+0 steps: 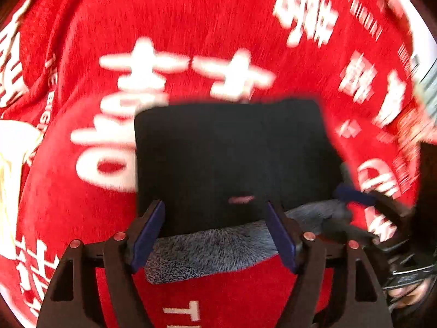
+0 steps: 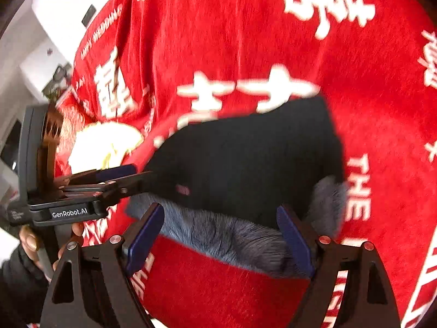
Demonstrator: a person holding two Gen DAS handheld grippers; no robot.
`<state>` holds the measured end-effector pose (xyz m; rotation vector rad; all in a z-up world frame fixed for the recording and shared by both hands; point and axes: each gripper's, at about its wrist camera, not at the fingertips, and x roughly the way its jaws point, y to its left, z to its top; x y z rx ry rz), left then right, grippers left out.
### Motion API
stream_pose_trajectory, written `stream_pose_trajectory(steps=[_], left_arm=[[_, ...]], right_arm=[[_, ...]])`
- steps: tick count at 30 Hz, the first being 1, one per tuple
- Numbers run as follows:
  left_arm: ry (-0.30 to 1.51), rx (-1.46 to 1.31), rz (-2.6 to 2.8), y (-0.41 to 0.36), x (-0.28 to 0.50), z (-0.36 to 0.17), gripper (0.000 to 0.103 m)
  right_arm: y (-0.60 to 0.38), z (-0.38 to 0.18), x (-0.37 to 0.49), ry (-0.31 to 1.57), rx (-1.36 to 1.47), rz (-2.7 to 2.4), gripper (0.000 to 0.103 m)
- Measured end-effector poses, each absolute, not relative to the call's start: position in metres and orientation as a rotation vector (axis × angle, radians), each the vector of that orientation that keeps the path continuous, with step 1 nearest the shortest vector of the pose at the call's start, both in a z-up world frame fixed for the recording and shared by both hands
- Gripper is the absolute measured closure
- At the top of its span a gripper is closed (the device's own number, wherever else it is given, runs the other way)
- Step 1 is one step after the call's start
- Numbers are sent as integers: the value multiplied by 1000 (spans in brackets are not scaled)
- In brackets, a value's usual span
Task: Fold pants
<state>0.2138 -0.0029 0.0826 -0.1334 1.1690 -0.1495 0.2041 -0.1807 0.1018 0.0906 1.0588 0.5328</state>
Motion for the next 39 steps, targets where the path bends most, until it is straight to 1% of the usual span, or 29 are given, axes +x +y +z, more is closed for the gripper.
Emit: stream_pose_trajectory(steps=[1, 2, 3, 6, 9, 10, 11, 13, 18, 23, 39], left_arm=[[1199, -59, -123, -12, 215, 68, 23], [1178, -35, -115, -16, 213, 68, 20], [1157, -12, -104, -19, 212, 71, 20], [1146, -18, -87, -19, 208, 88, 20], [1079, -4, -53, -19, 199, 110, 20], [1061, 5, -22, -19, 194, 116, 20], [1055, 5, -6, -19, 192, 118, 19], [1057, -7, 17, -19, 187, 120, 19], [1072, -35, 34, -16, 175, 120, 19], [1047, -39, 62, -16, 160, 128, 18], [1030, -33, 63, -25, 141, 143, 18]], right_arm=[[-182, 94, 204, 1084, 84, 509, 18], [-187, 81, 207, 1122, 118, 497, 17], [-192, 81, 207, 1114, 143, 500, 17], [-192, 101, 201, 1111, 106, 447, 17], [-181, 126, 182, 1053, -83, 375, 17], [-178, 131, 175, 1039, -147, 336, 12], [-176, 135, 167, 1029, -200, 297, 0], [-176, 137, 156, 1030, -235, 253, 0], [-172, 130, 153, 1066, -224, 221, 0], [-164, 122, 154, 1093, -195, 206, 0], [-155, 128, 145, 1079, -169, 198, 0]])
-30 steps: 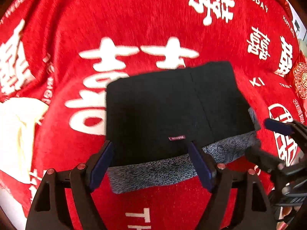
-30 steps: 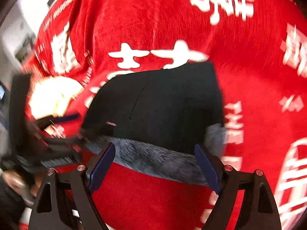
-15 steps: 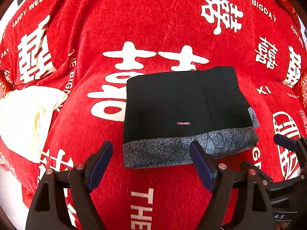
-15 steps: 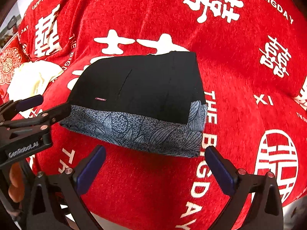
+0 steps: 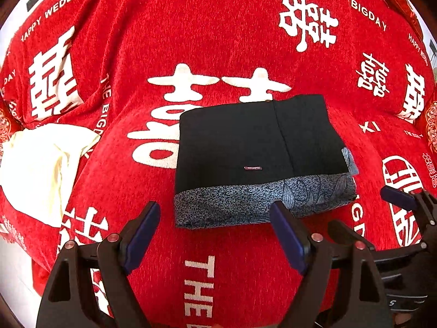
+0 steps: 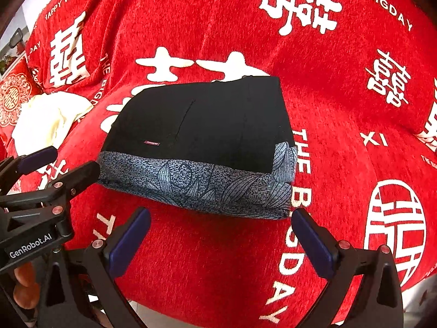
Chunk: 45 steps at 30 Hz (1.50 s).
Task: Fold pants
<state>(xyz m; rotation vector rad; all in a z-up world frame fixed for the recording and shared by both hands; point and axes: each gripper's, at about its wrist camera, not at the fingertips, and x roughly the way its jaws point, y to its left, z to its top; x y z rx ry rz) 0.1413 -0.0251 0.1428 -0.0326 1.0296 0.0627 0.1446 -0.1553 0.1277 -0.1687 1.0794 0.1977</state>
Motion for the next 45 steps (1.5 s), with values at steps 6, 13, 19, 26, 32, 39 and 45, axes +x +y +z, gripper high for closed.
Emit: stream_pose_trajectory(steps=[6, 13, 19, 26, 32, 39, 45], left_arm=[[1033, -34, 57, -25, 141, 143, 18], [1033, -35, 59, -26, 140, 144, 18], [1035, -32, 64, -27, 140, 144, 18], [1043, -38, 64, -28, 141, 142, 18], [1048, -37, 63, -28, 142, 141, 18], [1058, -39, 59, -29, 144, 138, 18], [1065, -38, 57, -31, 146, 136, 18]], right_arm=[[-153, 128, 143, 1078, -177, 198, 0], [-154, 126, 142, 1086, -179, 190, 0], [-154, 126, 142, 1086, -178, 190, 0], [-154, 125, 143, 1093, -182, 192, 0], [-155, 123, 145, 1097, -180, 193, 0], [-155, 121, 146, 1103, -178, 192, 0], [-156, 119, 147, 1106, -173, 191, 0]])
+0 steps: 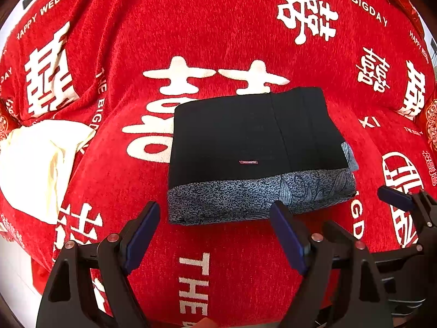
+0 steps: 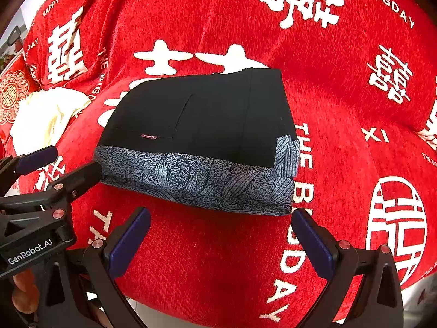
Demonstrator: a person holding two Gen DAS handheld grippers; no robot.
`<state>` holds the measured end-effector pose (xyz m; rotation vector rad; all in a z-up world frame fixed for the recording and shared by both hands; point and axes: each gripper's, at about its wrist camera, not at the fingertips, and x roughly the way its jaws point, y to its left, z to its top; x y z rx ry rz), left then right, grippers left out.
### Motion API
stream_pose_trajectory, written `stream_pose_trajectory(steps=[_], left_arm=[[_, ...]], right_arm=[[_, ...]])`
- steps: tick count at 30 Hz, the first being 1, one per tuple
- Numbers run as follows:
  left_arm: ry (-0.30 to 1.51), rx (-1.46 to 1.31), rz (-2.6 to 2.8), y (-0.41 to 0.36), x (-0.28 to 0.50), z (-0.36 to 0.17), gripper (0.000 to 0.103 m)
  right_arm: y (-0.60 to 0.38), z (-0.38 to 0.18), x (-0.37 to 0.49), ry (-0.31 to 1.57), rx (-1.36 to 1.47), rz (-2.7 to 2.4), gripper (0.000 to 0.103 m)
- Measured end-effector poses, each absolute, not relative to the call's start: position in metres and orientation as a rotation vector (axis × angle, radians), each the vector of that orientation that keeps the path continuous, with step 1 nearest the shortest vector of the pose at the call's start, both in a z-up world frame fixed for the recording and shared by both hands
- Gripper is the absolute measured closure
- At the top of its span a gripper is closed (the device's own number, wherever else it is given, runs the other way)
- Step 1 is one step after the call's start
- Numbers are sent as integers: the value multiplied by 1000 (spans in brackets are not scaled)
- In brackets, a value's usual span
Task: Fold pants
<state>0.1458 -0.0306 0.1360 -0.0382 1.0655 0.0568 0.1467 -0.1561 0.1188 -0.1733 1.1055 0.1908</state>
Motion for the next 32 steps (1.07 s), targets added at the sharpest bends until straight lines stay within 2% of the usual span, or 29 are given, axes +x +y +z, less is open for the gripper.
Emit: stream_pose_trajectory(steps=[25, 27, 32], left_arm=[[1076, -52, 44, -32, 148, 134, 18], [1068, -40, 56, -32, 147, 134, 15], [1055, -32, 51, -33, 146, 134, 14]], right_arm=[[-157, 118, 149, 1110, -171, 194, 0], [-157, 118, 149, 1110, -171, 194, 0], [-158, 116, 149, 1115, -166, 193, 0]])
